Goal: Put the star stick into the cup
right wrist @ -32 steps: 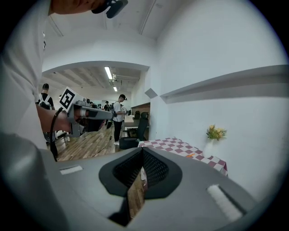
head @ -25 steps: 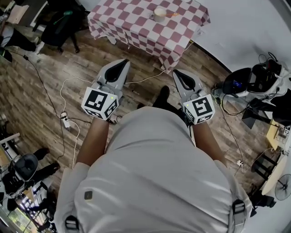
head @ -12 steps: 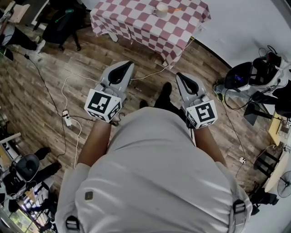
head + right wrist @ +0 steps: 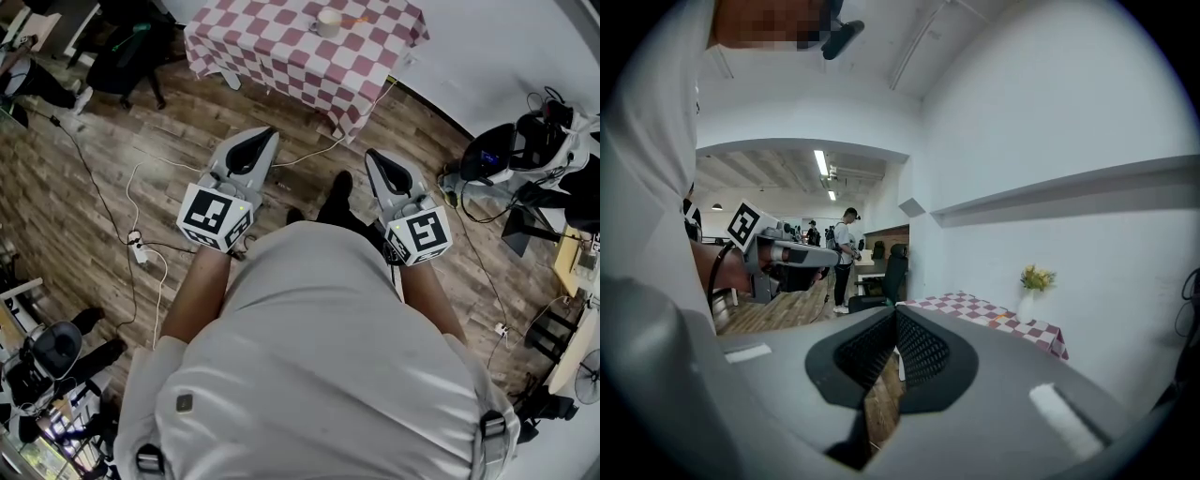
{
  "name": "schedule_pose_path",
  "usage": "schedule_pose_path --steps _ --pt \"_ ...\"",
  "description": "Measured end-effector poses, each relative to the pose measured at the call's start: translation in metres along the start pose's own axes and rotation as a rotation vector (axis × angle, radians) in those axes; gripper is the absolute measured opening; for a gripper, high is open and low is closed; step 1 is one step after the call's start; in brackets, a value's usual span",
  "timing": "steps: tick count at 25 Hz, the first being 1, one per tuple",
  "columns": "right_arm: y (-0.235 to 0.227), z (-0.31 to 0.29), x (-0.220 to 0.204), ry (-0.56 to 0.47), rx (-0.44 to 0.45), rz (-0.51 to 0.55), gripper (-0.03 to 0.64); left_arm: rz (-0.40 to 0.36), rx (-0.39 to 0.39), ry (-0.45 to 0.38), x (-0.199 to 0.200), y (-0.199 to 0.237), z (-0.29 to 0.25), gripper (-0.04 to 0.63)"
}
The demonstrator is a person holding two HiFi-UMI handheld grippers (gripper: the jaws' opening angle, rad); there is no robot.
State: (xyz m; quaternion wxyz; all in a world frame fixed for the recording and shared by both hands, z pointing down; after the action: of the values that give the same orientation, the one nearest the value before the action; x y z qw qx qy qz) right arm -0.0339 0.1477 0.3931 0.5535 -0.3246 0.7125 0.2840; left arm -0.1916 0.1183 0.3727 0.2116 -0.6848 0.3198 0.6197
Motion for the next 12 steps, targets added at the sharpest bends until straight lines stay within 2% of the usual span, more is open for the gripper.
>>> schedule_pose_path --steps 12 --pt "0.0055 0.0003 -0.0015 0.002 0.017 0.000 0.009 0.006 -0.001 -0.002 -0.0035 -0.0050 0.0044 0.005"
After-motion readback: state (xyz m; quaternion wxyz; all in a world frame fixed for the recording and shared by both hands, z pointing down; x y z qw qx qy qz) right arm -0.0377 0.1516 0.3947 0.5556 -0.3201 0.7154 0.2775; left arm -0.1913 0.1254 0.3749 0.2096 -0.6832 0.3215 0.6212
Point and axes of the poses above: the fingertips, and each gripper's own axes: z backward along the fingers, y to its left, x out of its top, the point moved 1 cm from there along z, backward along the fingers, and after that the axes turned 1 degree about z, right-handed, at the moved point
